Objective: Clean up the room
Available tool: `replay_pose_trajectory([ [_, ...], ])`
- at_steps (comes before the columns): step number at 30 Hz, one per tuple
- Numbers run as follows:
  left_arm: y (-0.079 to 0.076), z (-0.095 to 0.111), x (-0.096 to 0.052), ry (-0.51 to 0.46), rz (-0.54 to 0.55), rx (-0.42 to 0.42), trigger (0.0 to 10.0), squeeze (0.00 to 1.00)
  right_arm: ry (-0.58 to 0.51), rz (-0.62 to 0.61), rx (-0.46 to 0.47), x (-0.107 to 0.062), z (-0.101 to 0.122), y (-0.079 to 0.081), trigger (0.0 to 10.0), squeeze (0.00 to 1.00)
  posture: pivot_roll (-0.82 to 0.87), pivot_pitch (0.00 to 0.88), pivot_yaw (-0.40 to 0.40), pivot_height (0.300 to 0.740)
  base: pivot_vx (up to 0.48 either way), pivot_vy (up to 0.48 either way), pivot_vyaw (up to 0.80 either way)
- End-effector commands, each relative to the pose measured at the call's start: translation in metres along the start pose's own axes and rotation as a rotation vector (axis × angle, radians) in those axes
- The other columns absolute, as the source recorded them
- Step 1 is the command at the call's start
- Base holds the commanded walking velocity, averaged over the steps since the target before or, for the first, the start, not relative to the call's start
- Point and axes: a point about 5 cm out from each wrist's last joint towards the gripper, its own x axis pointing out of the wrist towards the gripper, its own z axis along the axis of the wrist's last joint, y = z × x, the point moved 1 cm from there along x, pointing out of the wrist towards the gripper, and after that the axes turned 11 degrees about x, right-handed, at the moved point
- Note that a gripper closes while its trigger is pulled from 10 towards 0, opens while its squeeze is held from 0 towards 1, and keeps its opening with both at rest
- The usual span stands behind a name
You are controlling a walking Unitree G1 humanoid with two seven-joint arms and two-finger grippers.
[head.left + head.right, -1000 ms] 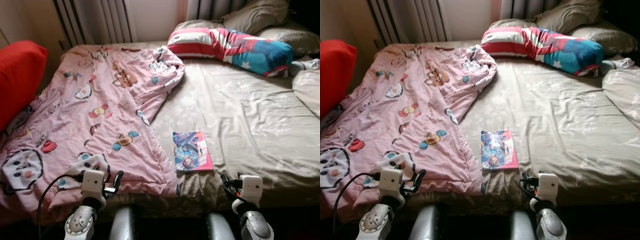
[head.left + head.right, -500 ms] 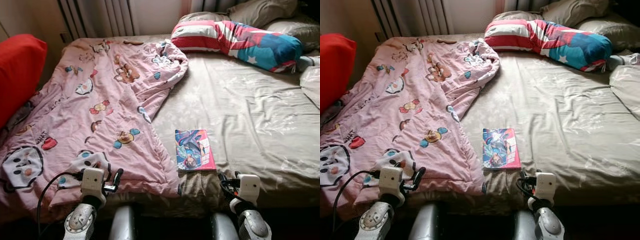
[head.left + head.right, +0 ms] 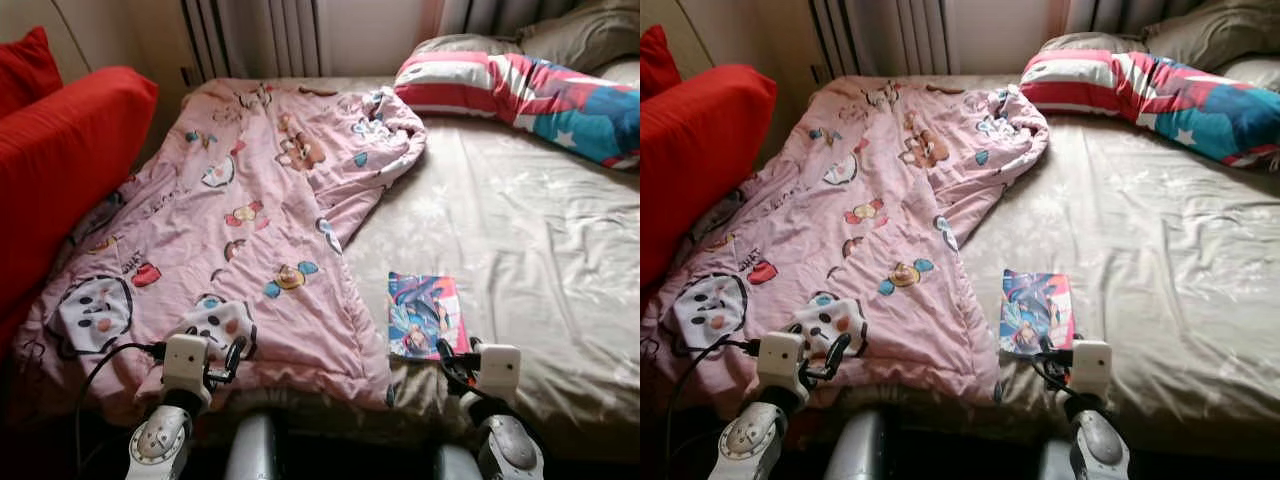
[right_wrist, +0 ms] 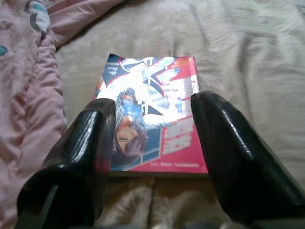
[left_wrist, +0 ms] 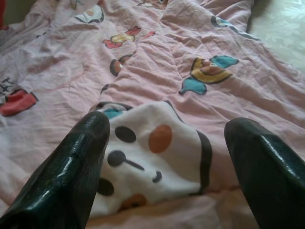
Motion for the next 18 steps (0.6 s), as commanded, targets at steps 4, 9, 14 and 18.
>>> replay_pose_trajectory([
  [4, 0.002, -0.001, 0.0, 0.007, 0.001, -0.003, 10.0, 0.0, 0.015, -0.015, 0.005, -0.001, -0.004, -0.002, 10.0, 0.0, -0.05, 0.048, 0.06, 0.576, 0.262, 0.0, 0.0],
  [9, 0.002, -0.001, -0.001, 0.006, 0.001, -0.001, 10.0, 0.0, 0.006, -0.026, 0.005, 0.001, -0.001, -0.003, 10.0, 0.0, -0.05, 0.046, 0.06, 0.576, 0.266, 0.0, 0.0],
  [14, 0.003, -0.001, -0.002, 0.005, -0.001, 0.001, 10.0, 0.0, -0.006, -0.077, 0.034, 0.003, 0.003, -0.008, 10.0, 0.0, -0.04, 0.055, 0.064, 0.576, 0.277, 0.0, 0.0],
  [18, 0.004, 0.0, -0.004, 0.0, 0.004, 0.003, 10.0, 0.0, -0.007, -0.117, 0.084, 0.009, 0.007, -0.013, 10.0, 0.0, -0.03, 0.073, 0.068, 0.576, 0.267, 0.0, 0.0],
])
